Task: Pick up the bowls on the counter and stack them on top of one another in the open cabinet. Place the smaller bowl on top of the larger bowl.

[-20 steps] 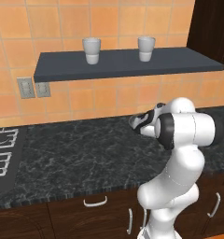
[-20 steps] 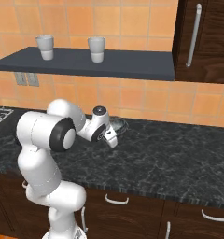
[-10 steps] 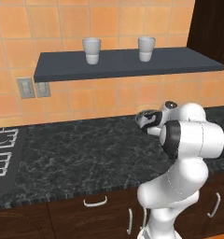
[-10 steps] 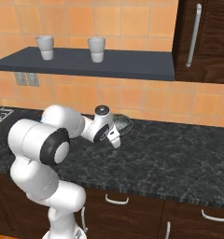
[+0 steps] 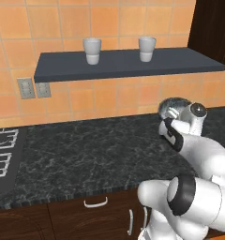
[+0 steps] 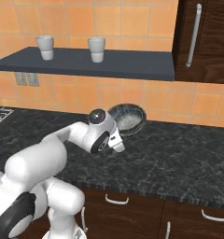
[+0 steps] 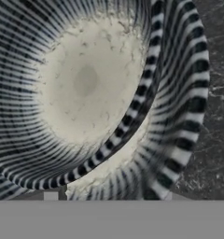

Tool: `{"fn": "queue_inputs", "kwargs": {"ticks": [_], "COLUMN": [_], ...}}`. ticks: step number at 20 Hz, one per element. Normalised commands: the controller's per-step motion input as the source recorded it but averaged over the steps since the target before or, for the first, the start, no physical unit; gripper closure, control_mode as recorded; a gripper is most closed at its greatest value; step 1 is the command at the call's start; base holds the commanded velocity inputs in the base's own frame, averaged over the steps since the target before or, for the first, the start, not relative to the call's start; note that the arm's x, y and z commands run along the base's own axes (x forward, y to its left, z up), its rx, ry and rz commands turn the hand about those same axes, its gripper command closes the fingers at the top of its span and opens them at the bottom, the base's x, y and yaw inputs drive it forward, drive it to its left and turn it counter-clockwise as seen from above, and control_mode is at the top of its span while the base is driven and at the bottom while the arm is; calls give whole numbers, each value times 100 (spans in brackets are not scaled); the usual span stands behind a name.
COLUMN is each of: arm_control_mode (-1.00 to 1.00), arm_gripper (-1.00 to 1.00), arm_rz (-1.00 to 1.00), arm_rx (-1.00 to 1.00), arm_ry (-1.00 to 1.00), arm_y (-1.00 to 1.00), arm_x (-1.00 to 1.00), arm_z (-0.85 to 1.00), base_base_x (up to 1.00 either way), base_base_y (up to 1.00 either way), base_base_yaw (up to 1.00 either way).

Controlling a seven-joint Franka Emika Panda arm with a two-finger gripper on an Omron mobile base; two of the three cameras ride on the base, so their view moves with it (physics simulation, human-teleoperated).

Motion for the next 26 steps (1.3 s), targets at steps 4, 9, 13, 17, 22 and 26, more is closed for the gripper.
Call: {"fn": "queue_inputs", "kwargs": {"ticks": [4, 9, 13, 17, 22, 26], "arm_control_mode": [-100, -100, -100, -100, -100, -100], "arm_gripper": [100, 100, 100, 100, 100, 100], "arm_rz": [-15, -11, -3, 0, 0, 4], "arm_rx": [0, 0, 0, 0, 0, 0], "arm_ry": [-23, -28, -30, -21, -4, 12], "arm_y": [-18, -12, -1, -4, -1, 0], "arm_x": [-65, -60, -44, -45, 26, 80], "arm_z": [100, 100, 100, 100, 100, 100], "base_base_x": [0, 0, 0, 0, 0, 0], "base_base_y": [0, 0, 0, 0, 0, 0], "base_base_yaw": [0, 0, 0, 0, 0, 0]}}
